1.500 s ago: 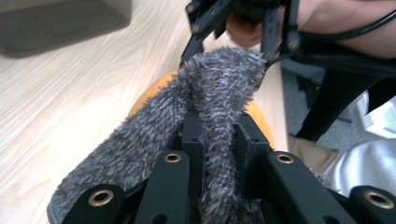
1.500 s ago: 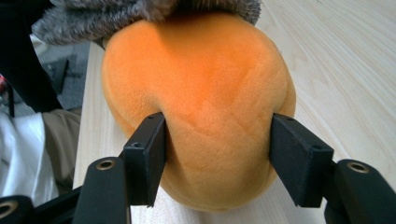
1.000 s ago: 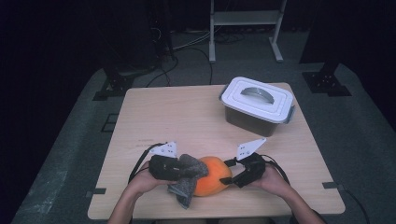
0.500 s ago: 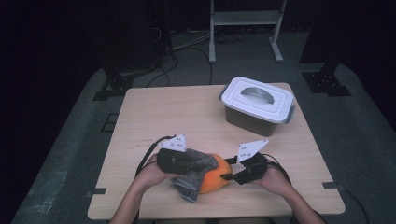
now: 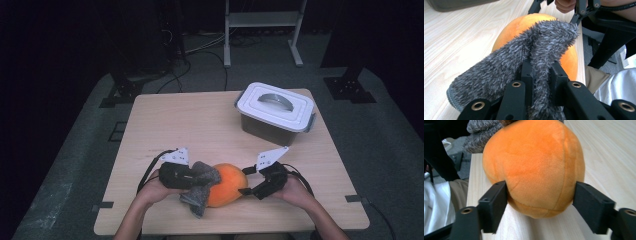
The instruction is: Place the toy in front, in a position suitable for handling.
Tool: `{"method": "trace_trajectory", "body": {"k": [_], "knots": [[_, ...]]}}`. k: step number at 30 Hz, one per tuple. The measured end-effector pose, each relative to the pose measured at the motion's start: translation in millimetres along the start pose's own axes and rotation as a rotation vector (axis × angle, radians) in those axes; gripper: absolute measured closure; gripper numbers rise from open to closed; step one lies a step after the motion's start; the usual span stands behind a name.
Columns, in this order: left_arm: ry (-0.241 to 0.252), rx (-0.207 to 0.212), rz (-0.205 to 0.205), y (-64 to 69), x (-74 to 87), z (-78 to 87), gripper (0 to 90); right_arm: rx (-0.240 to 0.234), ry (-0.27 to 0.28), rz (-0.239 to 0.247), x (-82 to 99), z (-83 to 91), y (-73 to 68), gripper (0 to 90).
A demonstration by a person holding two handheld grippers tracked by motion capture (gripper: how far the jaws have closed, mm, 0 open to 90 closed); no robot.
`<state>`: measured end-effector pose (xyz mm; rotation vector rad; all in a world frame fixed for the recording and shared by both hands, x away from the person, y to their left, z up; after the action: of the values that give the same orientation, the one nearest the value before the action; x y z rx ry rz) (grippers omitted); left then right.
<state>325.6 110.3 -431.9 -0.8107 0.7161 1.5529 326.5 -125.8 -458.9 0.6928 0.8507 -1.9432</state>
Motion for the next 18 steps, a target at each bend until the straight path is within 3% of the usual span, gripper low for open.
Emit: {"method": "trace_trajectory", "body": {"k": [3, 5, 11, 13, 16, 18], "knots": [[0.006, -0.007, -0.004, -0.4, -5.1, 1.4, 76.9, 0.017, 0.013, 0.028, -3.7, 2.4, -3.0, 45.1], [0.001, -0.013, -0.030, 1.1, -13.9, 4.0, 76.9, 0.036, 0.035, 0.043, -9.4, 6.4, -6.6, 49.1], [0.006, 0.007, -0.124, 12.7, -48.3, -2.1, 76.8, 0.085, 0.040, 0.115, -22.6, 9.3, -18.1, 51.4], [-0.018, 0.003, -0.145, 14.0, -52.1, -6.7, 76.8, 0.088, 0.035, 0.129, -23.0, 8.6, -20.9, 51.6], [-0.025, 0.010, -0.122, 11.5, -44.7, -11.7, 76.9, 0.087, 0.026, 0.113, -18.7, 7.9, -17.7, 49.9], [-0.017, 0.018, -0.100, 10.0, -37.0, -12.0, 77.1, 0.084, 0.020, 0.099, -16.3, 6.6, -15.9, 42.6]]}}
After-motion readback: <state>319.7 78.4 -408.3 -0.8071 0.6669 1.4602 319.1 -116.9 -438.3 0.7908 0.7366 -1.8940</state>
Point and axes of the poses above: each handheld gripper's, and its own axes: z roughly backward along the jaws, x roughly out of its underside, y roughly to its right, the point moved 5 cm from there along -z, roughly forward along the jaws, and after that the axes turned 13 degrees about -z, right-handed, at the moved point
